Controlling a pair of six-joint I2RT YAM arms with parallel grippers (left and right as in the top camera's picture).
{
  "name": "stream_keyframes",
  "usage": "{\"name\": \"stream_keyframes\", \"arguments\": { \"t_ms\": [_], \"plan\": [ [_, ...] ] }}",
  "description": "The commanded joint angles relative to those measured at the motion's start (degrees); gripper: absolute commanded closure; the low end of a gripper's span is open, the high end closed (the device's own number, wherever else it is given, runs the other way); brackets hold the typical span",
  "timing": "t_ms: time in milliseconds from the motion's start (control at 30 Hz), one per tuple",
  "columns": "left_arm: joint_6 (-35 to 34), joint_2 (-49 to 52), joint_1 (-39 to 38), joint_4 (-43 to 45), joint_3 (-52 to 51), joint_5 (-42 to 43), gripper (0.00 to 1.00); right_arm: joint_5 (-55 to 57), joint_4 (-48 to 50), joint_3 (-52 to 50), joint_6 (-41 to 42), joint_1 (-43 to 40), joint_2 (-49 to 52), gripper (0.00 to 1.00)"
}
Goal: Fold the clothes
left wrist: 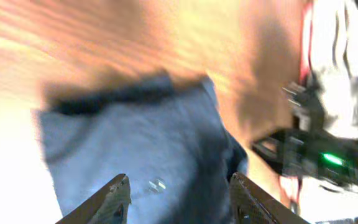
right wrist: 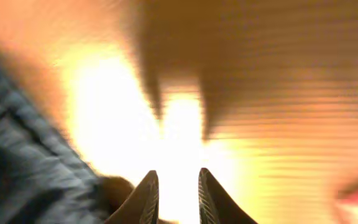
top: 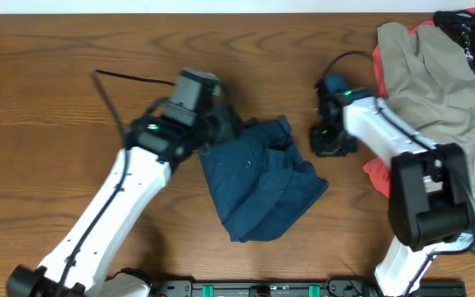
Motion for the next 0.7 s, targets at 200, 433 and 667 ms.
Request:
{"name": "stream_keyframes", "arguments": {
  "t_ms": [200,433,667],
  "plan": [
    [2.9,5.2,7.6,1.3,0.8,-3.4,0.42,-34.0,0.6,5.4,-14.2,0.9,-13.4,0.79],
    [2.9,16.1,7.6,1.9,0.8,-3.2,0.42,-36.2,4.8,5.3,-14.5,9.9,-13.0,0.81],
    [2.9,24.4,7.5,2.1,0.8,1.2,0.42,-33.1,-1.3,4.9,-13.3,16.4,-8.6,0.82]
  ]
}}
